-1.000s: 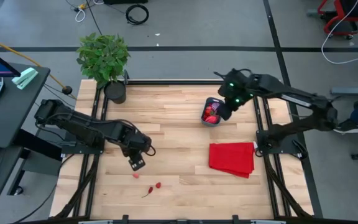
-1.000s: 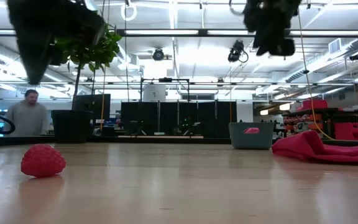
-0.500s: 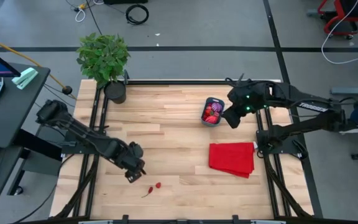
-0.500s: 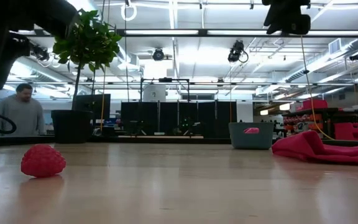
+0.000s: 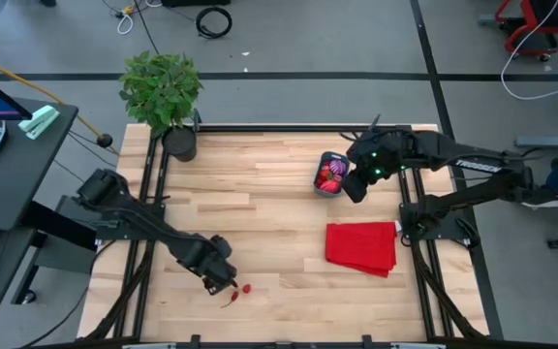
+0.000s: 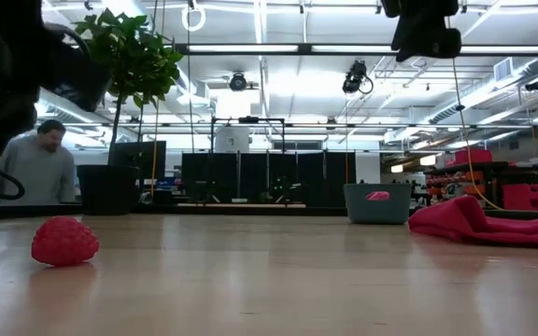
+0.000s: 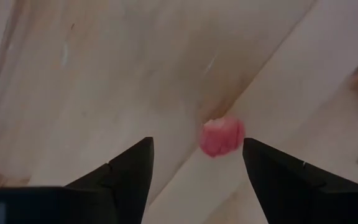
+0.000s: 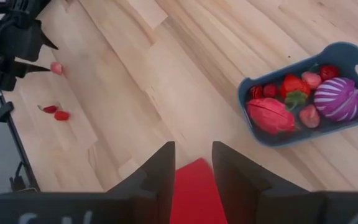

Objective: Pick and placing Produce into tupperware
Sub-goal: Put the peach into the bin

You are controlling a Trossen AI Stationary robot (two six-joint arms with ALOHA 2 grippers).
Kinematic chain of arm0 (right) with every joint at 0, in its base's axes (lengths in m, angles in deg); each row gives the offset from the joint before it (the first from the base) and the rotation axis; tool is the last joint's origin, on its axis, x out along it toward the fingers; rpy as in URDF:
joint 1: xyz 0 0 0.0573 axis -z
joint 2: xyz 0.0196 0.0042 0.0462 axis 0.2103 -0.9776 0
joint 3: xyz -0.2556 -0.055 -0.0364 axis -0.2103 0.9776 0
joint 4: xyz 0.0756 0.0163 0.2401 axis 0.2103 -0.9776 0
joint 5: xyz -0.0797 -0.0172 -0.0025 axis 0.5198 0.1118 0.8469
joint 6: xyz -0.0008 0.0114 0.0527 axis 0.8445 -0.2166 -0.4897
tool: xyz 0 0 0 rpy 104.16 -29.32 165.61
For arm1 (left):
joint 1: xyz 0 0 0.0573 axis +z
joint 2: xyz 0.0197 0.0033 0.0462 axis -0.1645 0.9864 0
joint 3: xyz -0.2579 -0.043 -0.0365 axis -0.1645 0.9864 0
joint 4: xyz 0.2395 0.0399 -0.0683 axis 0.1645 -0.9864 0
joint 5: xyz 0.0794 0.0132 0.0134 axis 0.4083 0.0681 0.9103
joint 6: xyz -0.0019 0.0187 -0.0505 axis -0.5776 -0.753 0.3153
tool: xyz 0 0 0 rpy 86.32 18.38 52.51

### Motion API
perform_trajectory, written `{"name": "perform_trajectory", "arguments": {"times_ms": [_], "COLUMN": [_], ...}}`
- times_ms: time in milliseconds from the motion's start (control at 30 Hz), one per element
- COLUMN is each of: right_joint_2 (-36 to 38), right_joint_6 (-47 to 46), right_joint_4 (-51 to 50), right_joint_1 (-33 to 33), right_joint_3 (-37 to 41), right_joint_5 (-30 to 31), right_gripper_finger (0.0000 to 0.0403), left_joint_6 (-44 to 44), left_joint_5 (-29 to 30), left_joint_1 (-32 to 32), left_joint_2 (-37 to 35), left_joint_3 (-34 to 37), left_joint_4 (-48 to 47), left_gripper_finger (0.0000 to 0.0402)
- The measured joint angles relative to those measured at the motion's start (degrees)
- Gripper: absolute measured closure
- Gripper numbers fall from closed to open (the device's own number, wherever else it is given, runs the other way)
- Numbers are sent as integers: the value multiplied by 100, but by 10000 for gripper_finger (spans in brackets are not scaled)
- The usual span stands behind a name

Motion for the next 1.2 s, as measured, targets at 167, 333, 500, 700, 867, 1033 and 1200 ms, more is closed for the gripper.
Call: {"name": "perform_trajectory", "arguments": {"times_ms": [167,333,500,700,867,1033,1200], "right_joint_2": [-49,-47,-47,-48,-47,-47,-47], "right_joint_6": [-231,-458,-594,-759,-846,-894,-1037], "right_joint_4": [0,0,0,2,2,2,3], "right_joint_1": [2,-31,-145,-428,-617,-722,-814], "right_joint_3": [0,0,0,0,0,0,0], "right_joint_5": [1,20,55,389,449,454,466], "right_gripper_finger": [289,289,289,289,288,289,288], "left_joint_6": [12,123,158,156,148,150,146], "left_joint_5": [-3,-12,-14,-7,-12,4,-38], "left_joint_1": [17,1,1,-213,-347,-344,-346], "left_joint_2": [105,105,105,138,137,265,492], "left_joint_3": [0,0,0,0,0,-2,-2], "left_joint_4": [198,322,312,289,270,325,333], "left_gripper_finger": [147,153,154,157,157,157,159]}}
